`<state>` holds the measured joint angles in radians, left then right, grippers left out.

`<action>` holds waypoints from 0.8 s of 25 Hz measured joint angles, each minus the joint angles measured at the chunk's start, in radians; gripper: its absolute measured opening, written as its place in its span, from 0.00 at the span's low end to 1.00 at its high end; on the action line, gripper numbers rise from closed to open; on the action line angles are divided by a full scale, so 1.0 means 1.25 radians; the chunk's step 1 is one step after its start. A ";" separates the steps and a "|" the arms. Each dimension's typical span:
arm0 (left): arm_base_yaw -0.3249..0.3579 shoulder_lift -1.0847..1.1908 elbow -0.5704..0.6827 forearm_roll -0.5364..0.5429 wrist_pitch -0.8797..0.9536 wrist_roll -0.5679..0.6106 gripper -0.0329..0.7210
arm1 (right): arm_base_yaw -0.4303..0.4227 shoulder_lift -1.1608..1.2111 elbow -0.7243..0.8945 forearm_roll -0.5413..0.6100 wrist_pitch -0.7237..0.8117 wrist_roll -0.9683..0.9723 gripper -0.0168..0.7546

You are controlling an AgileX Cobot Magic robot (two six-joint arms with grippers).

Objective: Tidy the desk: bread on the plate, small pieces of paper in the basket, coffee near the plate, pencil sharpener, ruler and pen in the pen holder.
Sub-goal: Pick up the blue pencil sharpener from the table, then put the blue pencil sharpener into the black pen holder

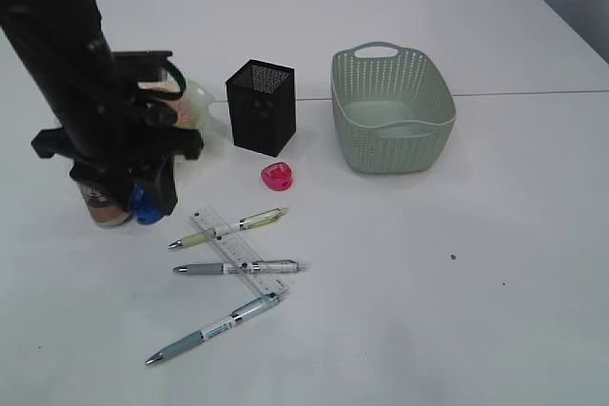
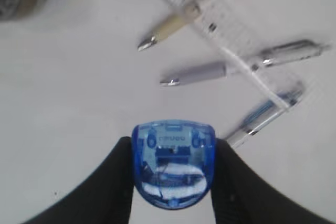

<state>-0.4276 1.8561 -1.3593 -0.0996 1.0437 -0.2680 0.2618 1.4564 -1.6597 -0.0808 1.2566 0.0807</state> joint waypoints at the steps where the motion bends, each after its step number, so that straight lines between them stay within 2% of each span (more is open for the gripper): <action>1: 0.000 0.000 -0.024 -0.003 0.002 0.007 0.43 | 0.000 0.000 0.000 0.000 0.000 0.000 0.66; 8: 0.000 0.032 -0.162 -0.019 -0.025 0.038 0.43 | 0.000 0.000 0.000 0.000 0.000 0.000 0.66; 20: 0.000 0.184 -0.308 -0.021 -0.317 0.068 0.43 | 0.000 0.000 0.000 -0.008 0.000 -0.002 0.66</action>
<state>-0.4276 2.0855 -1.7444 -0.1257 0.6476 -0.1825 0.2618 1.4564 -1.6597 -0.0913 1.2566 0.0785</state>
